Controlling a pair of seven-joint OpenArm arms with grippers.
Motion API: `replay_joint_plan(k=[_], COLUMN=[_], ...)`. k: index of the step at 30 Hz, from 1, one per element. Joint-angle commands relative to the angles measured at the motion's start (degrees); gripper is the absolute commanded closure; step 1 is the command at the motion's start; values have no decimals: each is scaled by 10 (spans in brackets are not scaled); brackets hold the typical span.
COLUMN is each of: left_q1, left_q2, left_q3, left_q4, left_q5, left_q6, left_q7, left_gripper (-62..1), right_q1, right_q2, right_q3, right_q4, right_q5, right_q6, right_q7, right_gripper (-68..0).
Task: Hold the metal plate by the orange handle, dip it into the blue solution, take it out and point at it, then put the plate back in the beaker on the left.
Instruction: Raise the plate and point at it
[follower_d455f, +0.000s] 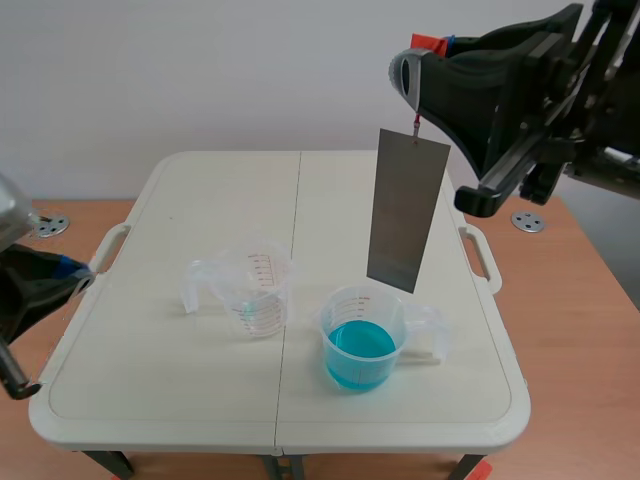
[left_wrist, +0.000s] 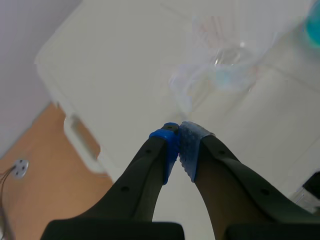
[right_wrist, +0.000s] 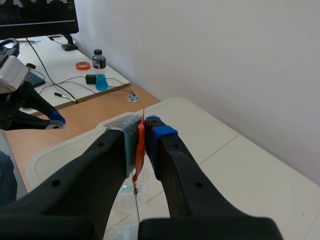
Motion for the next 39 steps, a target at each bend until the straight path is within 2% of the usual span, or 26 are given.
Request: replay_joint_plan(k=[1,7,11,19,26,32,39], left_q1=[34,177,268,396,455,464,461], left_q2=[-5,-11,-11,-9,24,66,79], left_q3=[-19,-108,-142,-148,-148,-147,-147], left_q4=[7,7,7,7,7,5,5], left_q5=[-4,-4,-3,-4,-3,-3,-4], left_q6=[17,66,89,89,85,83,80], left_q7=[-8,-7,-8,-7,9,18,18], left_gripper=[-16,-16,-16,-16,-16,-17,-17], right_q1=[8,9,9,13,33,55,91], right_q2=[3,3,3,3,3,0,-1], right_q3=[0,0,0,0,0,-16,-57], right_q4=[9,9,9,9,8,8,7], right_q5=[7,7,7,7,7,7,7], right_q6=[0,0,0,0,0,-3,-24], right_q7=[9,8,9,7,-3,-16,-22], right_gripper=[-13,-13,-13,-13,-13,-13,-13])
